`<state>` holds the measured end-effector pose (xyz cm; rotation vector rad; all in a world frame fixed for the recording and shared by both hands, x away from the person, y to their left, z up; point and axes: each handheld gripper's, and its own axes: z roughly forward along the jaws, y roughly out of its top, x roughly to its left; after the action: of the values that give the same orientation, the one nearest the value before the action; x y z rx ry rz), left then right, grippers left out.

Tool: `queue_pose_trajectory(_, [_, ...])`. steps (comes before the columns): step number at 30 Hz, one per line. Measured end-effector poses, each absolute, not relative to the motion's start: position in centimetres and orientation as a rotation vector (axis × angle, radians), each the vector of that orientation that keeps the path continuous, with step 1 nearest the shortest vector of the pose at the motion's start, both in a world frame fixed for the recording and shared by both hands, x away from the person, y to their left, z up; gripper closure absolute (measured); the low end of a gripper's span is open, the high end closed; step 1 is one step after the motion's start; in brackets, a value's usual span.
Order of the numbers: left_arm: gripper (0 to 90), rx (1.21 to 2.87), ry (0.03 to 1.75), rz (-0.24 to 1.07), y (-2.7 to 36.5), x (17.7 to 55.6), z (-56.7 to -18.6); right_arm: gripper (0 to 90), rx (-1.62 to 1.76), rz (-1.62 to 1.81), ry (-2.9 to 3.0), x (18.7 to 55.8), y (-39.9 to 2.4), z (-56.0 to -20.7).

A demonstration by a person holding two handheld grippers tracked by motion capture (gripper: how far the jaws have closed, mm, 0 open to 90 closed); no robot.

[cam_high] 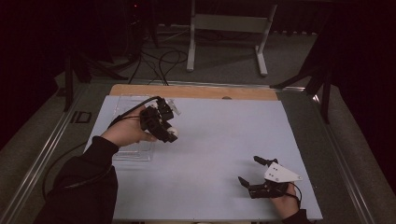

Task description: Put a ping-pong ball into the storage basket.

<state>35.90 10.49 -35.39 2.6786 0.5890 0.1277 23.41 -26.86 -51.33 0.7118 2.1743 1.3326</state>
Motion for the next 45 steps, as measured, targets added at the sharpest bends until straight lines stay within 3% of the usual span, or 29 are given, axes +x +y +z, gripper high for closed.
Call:
queue_pose_trajectory(25, [51.8, 2.624, 0.775, 0.227, 15.0, 37.0, -33.6, 9.0, 0.709, 1.328, 2.178, 23.4, -26.8, -51.4])
queue_pose_trajectory(45, [51.8, 2.578, 0.965, 0.204, 18.1, 38.4, -36.5, 9.0, 0.708, 1.324, 2.183, 23.4, -26.8, -51.4])
